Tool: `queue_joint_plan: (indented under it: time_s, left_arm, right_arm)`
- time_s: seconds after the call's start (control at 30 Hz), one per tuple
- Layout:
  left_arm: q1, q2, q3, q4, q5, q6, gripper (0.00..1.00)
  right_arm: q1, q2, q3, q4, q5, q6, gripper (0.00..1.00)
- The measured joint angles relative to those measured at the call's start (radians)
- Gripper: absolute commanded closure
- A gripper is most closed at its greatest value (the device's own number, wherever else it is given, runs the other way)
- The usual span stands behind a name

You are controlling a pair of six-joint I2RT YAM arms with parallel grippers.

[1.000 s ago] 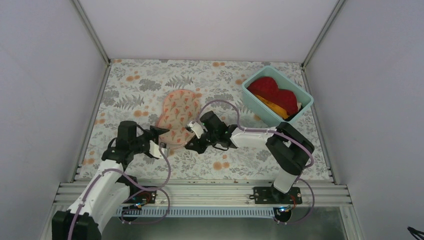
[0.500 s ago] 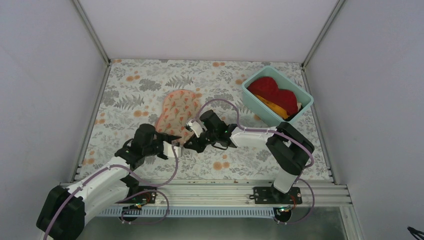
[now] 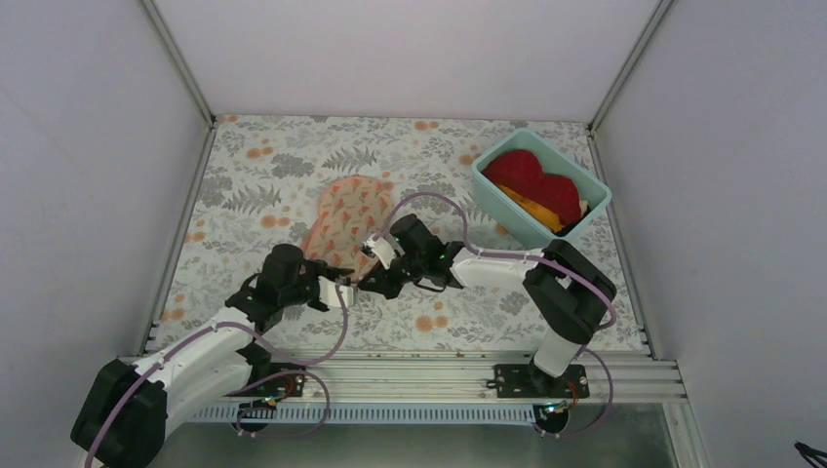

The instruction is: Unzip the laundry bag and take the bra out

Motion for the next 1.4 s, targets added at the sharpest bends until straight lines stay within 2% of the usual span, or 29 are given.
queue_joint_plan:
  time_s: [0.07,0.1,0.33,0.57,0.9,0.93,0.97,1.0,1.03,1.1,1.17,1.23,1.3,1.4]
  left_arm:
    - [0.0,0.0,0.0,0.004,0.003,0.005,0.95]
    - [0.0,0.0,0.0,0.005,0.004,0.002,0.97]
    - [-0.002,-0.019,0.0,0.005,-0.004,0.039,0.98]
    - [-0.006,-0.05,-0.006,0.002,-0.026,0.108,0.98]
    - [-0.013,-0.056,-0.014,0.011,-0.019,0.15,0.98]
    - [-0.013,-0.058,-0.013,0.002,-0.014,0.152,0.92]
    - [-0.013,-0.06,-0.01,-0.013,-0.003,0.154,0.64]
    - [-0.013,-0.061,-0.004,-0.037,0.014,0.156,0.43]
    - [-0.012,-0.062,0.008,-0.068,0.035,0.162,0.31]
    - [-0.007,-0.071,0.032,-0.161,0.087,0.161,0.15]
    - [-0.006,-0.081,0.048,-0.23,0.142,0.145,0.02]
    - [-0.006,-0.1,0.059,-0.267,0.193,0.086,0.0]
    - [-0.002,-0.119,0.066,-0.249,0.223,-0.042,0.0]
    - [0.057,-0.142,0.07,-0.114,0.208,-0.369,0.0]
  right_arm:
    - [-0.001,0.0,0.0,-0.001,-0.009,-0.004,0.96]
    - [-0.001,0.0,0.0,-0.002,-0.011,-0.006,0.96]
    - [-0.03,-0.019,-0.017,-0.005,-0.021,-0.001,0.96]
    - [-0.161,-0.084,-0.095,-0.039,-0.016,0.016,0.96]
    - [-0.178,-0.088,-0.103,-0.038,-0.054,0.019,0.96]
    - [-0.178,-0.088,-0.103,-0.039,-0.058,0.019,0.95]
    - [-0.178,-0.088,-0.103,-0.039,-0.061,0.019,0.87]
    - [-0.178,-0.088,-0.103,-0.043,-0.064,0.019,0.75]
    - [-0.178,-0.088,-0.103,-0.052,-0.053,0.024,0.58]
    - [-0.199,-0.091,-0.106,-0.082,0.008,0.043,0.35]
    - [-0.227,-0.1,-0.109,-0.118,0.085,0.069,0.21]
    - [-0.25,-0.118,-0.111,-0.158,0.17,0.099,0.14]
    - [-0.258,-0.143,-0.111,-0.204,0.259,0.132,0.1]
    - [-0.257,-0.161,-0.098,-0.273,0.371,0.172,0.03]
